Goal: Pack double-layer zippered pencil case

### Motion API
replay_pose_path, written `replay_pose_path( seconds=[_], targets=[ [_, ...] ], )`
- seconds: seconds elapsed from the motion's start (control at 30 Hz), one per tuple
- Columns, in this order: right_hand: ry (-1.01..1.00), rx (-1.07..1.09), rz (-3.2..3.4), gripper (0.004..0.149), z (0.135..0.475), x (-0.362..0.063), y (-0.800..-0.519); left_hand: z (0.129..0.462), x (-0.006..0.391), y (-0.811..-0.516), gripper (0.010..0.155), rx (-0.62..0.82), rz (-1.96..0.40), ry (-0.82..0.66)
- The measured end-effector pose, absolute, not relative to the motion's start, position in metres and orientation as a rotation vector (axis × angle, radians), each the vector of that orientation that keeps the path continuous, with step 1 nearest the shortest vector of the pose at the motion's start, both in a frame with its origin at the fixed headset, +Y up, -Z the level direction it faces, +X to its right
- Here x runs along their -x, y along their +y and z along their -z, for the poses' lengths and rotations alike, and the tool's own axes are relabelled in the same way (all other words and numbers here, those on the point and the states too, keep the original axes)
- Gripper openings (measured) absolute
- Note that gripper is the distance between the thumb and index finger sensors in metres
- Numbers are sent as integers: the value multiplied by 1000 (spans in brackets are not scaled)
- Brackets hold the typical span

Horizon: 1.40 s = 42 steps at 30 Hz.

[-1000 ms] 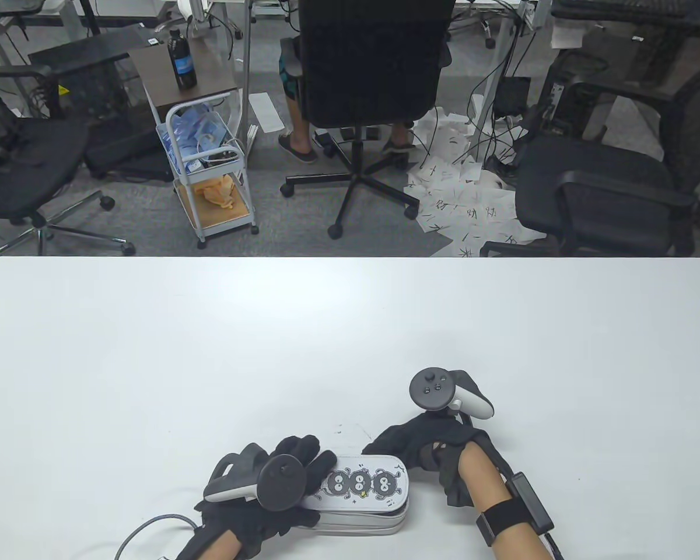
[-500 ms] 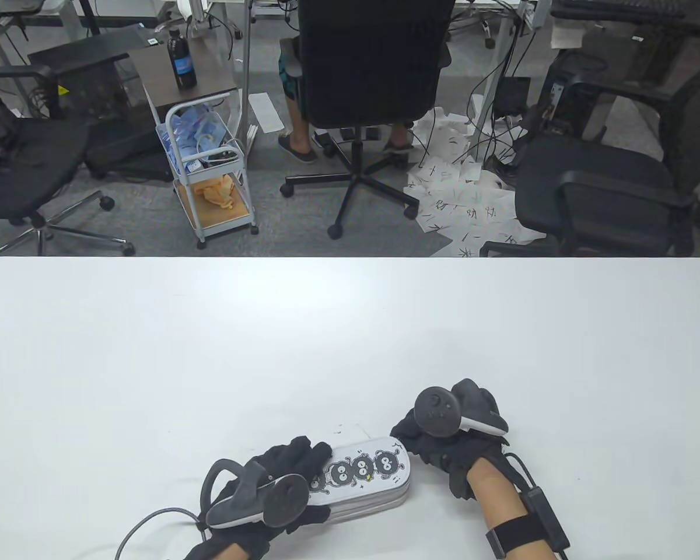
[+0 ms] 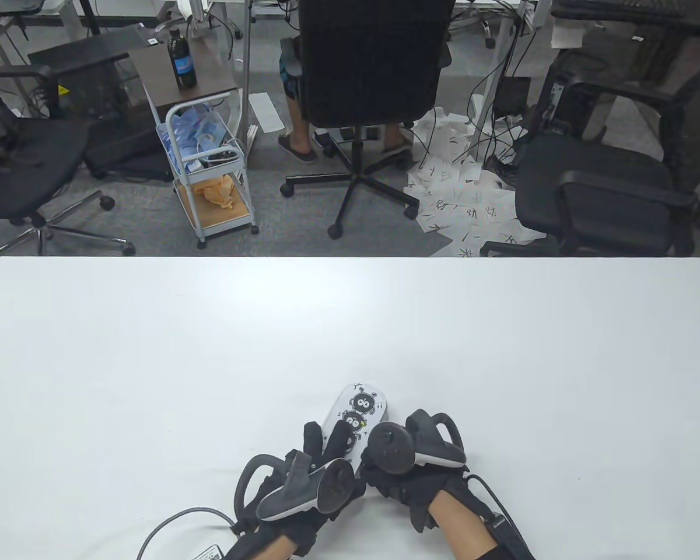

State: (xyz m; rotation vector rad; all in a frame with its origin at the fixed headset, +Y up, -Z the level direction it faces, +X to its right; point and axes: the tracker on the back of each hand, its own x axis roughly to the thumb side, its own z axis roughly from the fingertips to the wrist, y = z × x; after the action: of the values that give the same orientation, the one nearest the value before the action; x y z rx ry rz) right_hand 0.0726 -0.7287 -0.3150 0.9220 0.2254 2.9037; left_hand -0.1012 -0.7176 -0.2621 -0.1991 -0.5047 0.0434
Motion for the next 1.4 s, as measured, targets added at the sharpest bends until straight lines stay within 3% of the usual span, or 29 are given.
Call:
replay_pose_path(
  seconds=[0.1,0.2,0.27,0.37,0.43,0.5,0.67,0.83,1.03,1.27,1.4],
  targets=[
    [236,-745,-2858,40,324,-93,-736,269,111,-708,60,250,-287,-598],
    [393,-665,-2698,39,332,-103,-745,287,114,-706,57,374,-286,-712],
    [401,-682,-2661,39,333,-105,-748,295,110,-711,72,375,-39,-675],
    [380,-717,-2618,39,331,-99,-747,299,87,-724,105,304,501,-764],
    [350,-725,-2640,39,329,-96,-746,300,69,-733,120,301,582,-831],
    [337,-737,-2659,39,329,-98,-746,305,62,-736,127,327,675,-800],
    [326,-722,-2677,39,330,-104,-740,327,68,-730,124,289,627,-804],
    [104,-656,-2912,38,330,-122,-721,346,84,-731,120,344,491,-693],
    [64,-445,-2966,38,336,-153,-725,362,100,-732,121,416,321,-513],
    [158,-643,-2878,40,330,-125,-725,363,93,-734,115,431,326,-434],
    [105,-679,-2855,41,326,-109,-727,361,93,-736,111,399,323,-428]
  ],
)
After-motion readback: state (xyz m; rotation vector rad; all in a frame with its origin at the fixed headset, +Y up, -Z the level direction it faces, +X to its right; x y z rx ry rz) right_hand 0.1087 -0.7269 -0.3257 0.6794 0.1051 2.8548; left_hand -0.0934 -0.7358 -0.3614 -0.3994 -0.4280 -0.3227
